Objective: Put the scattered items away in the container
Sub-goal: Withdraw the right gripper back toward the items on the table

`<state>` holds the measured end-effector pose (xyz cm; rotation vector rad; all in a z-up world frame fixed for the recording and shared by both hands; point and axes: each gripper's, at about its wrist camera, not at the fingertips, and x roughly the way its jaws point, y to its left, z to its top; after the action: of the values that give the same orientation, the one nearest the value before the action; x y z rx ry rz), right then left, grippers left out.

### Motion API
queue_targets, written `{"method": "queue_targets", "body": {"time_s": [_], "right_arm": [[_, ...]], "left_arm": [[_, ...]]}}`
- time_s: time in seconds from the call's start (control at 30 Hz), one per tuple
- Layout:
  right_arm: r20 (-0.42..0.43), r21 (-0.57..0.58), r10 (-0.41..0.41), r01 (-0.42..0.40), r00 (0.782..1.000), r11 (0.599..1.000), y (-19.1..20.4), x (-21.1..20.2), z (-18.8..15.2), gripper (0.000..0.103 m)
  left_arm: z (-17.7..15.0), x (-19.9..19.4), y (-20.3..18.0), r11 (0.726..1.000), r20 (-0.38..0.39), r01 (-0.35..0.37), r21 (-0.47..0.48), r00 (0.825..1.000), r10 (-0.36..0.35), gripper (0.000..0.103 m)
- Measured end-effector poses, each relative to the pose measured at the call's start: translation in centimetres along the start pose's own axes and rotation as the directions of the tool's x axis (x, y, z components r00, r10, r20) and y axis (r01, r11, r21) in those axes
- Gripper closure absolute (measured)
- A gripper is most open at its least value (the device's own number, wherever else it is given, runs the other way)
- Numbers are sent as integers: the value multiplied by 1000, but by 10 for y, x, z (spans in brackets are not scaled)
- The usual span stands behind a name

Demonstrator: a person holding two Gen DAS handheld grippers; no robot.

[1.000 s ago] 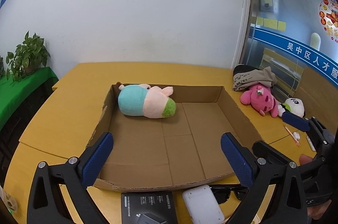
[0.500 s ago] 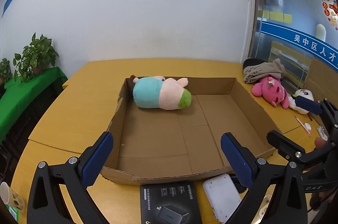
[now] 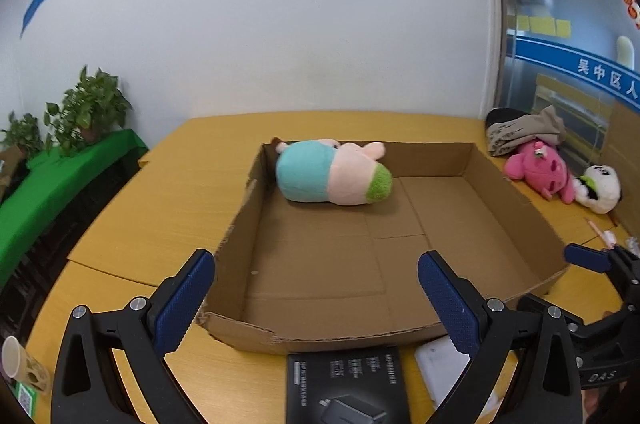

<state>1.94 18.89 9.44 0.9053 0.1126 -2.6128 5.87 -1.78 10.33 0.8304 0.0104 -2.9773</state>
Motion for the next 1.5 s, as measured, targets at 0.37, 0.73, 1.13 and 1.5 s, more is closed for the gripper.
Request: {"method": "queue_targets", "body": {"time_s": [0.37,0.73,1.13,1.5], "right_arm": [[1,108,17,-17,1000,994,-12,-15,-11,1],[38,89,-60,57,997,994,-14,-39,-24,1],[5,76,118,-118,993,990,1,-41,-46,1],[-110,128,314,-300,943,945,6,-27,-92,1]], "left_arm": [[-14,-4,6,999,-36,35,-33,999,-36,0],[-27,-14,12,996,-33,55,-76,998,-57,0],[-53,-16,25,991,-134,107,-86,984,-118,0],[-97,16,47,951,-316,206,-230,909,-273,0]]}}
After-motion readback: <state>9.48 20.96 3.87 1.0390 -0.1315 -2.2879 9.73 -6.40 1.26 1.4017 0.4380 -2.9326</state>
